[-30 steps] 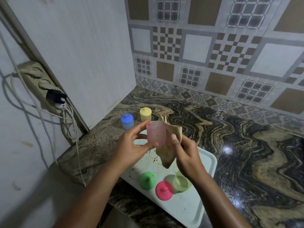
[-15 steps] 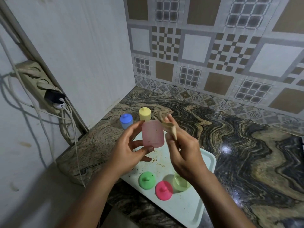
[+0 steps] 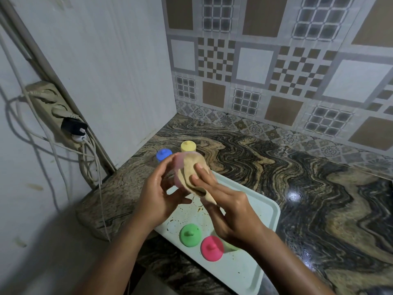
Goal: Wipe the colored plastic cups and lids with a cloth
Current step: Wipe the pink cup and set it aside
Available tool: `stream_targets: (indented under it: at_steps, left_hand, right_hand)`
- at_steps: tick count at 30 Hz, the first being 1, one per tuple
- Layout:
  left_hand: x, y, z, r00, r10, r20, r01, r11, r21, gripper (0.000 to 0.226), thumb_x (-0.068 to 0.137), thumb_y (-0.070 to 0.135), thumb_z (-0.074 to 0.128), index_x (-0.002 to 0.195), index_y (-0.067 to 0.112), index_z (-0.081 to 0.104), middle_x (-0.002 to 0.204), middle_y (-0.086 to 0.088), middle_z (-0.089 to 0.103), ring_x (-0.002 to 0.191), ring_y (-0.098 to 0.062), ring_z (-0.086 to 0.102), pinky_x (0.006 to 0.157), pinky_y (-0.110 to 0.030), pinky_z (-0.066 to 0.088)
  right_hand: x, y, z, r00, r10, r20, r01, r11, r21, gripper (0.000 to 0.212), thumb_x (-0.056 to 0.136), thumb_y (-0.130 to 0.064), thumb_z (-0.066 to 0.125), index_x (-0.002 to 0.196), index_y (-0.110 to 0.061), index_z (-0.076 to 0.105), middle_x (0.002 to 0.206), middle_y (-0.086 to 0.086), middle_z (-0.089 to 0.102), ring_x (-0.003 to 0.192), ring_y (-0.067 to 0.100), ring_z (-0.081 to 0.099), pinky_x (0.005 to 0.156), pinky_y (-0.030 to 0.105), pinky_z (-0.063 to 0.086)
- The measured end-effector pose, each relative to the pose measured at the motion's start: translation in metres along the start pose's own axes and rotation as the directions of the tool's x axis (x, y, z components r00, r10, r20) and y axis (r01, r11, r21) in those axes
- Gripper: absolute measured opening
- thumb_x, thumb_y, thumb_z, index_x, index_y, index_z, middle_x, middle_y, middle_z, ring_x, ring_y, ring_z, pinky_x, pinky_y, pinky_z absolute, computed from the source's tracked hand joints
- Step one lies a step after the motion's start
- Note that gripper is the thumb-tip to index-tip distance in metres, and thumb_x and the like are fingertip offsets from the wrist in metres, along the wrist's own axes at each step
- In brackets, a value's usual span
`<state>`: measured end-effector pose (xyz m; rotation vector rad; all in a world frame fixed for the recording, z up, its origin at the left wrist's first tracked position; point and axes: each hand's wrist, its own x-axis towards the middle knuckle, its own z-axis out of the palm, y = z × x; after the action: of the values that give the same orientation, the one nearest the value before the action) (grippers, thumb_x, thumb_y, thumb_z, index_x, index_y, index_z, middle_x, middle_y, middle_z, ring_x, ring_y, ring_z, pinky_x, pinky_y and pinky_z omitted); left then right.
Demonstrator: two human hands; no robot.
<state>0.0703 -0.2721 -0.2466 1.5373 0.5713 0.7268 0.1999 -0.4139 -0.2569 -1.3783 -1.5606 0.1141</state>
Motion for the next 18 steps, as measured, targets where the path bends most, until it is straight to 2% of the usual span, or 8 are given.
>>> stream_targets:
  at_steps: [2,5,7,8,10,12,14,18]
  left_hand:
    - [0.002,0.001,-0.005,1.000,0.015,-0.022,-0.015,1.000,0.012,0.078,0.074,-0.017,0.078,0.135,0.024,0.054,0.133,0.007,0.064,0.103,-0.007,0.071,0.067,-0.019,0.058]
    - [0.001,0.003,-0.010,0.999,0.044,-0.030,-0.043,0.999,0.027,0.080,0.074,-0.019,0.076,0.141,0.015,0.048,0.142,0.001,0.057,0.109,0.001,0.068,0.076,-0.019,0.058]
    - [0.000,0.004,-0.012,0.997,0.068,-0.044,-0.065,0.996,0.054,0.078,0.074,-0.015,0.079,0.139,0.014,0.047,0.141,-0.001,0.057,0.108,0.005,0.067,0.076,-0.021,0.059]
    - [-0.002,0.005,-0.013,0.997,0.066,-0.043,-0.063,0.997,0.050,0.078,0.072,-0.014,0.080,0.137,0.017,0.048,0.141,-0.001,0.057,0.107,0.004,0.068,0.072,-0.023,0.060]
    - [-0.005,0.006,-0.014,0.999,0.034,-0.022,-0.034,0.999,0.033,0.081,0.070,-0.014,0.082,0.134,0.025,0.050,0.139,0.002,0.058,0.105,-0.005,0.071,0.063,-0.033,0.062]
    - [-0.009,0.007,-0.015,1.000,-0.013,0.001,0.013,1.000,-0.005,0.085,0.069,-0.013,0.083,0.134,0.031,0.050,0.134,0.007,0.060,0.104,-0.020,0.073,0.056,-0.046,0.062]
    - [-0.013,0.009,-0.015,1.000,-0.030,0.005,0.030,0.999,-0.017,0.084,0.068,-0.009,0.085,0.133,0.032,0.052,0.129,0.011,0.062,0.102,-0.026,0.073,0.055,-0.052,0.062]
    - [-0.020,0.013,-0.010,0.998,-0.053,0.046,0.052,0.999,0.005,0.080,0.068,-0.011,0.085,0.126,0.037,0.059,0.129,0.013,0.063,0.105,-0.025,0.073,0.059,-0.057,0.061]
  right_hand:
    - [-0.011,0.000,-0.003,1.000,0.003,0.027,-0.004,1.000,0.030,0.044,0.094,0.008,0.051,0.138,0.005,0.057,0.152,0.020,0.048,0.147,0.027,0.041,0.116,0.052,0.041]
    - [-0.024,-0.001,-0.009,0.997,0.033,0.065,-0.038,0.995,0.092,0.043,0.091,0.011,0.051,0.131,0.004,0.064,0.144,0.011,0.060,0.142,0.025,0.049,0.110,0.046,0.049]
    - [-0.029,-0.005,-0.013,0.994,0.102,0.043,-0.108,0.978,0.178,0.028,0.098,-0.005,0.047,0.103,-0.007,0.074,0.113,0.000,0.075,0.128,0.024,0.063,0.093,0.039,0.057]
    - [-0.030,-0.006,-0.014,0.985,0.170,0.020,-0.170,0.961,0.216,0.029,0.101,-0.013,0.046,0.084,-0.018,0.069,0.089,-0.006,0.075,0.108,0.021,0.072,0.079,0.035,0.057]
    - [-0.029,-0.007,-0.016,0.937,0.340,-0.078,-0.302,0.902,0.310,0.035,0.103,-0.034,0.050,0.070,-0.026,0.057,0.064,-0.017,0.056,0.064,0.007,0.059,0.058,0.024,0.043]
    - [-0.023,-0.006,-0.018,0.860,0.472,-0.195,-0.346,0.819,0.457,0.043,0.100,-0.047,0.055,0.067,-0.020,0.061,0.061,-0.017,0.050,0.057,0.002,0.043,0.054,0.019,0.033]
    - [-0.011,-0.008,-0.023,0.823,0.509,-0.251,-0.293,0.761,0.579,0.042,0.099,-0.041,0.054,0.072,-0.011,0.066,0.059,-0.009,0.057,0.056,0.005,0.049,0.053,0.021,0.039]
    - [0.017,-0.013,-0.024,0.834,0.452,-0.317,-0.228,0.805,0.548,0.040,0.102,-0.026,0.046,0.072,-0.002,0.054,0.053,0.005,0.051,0.050,0.009,0.045,0.048,0.022,0.037]
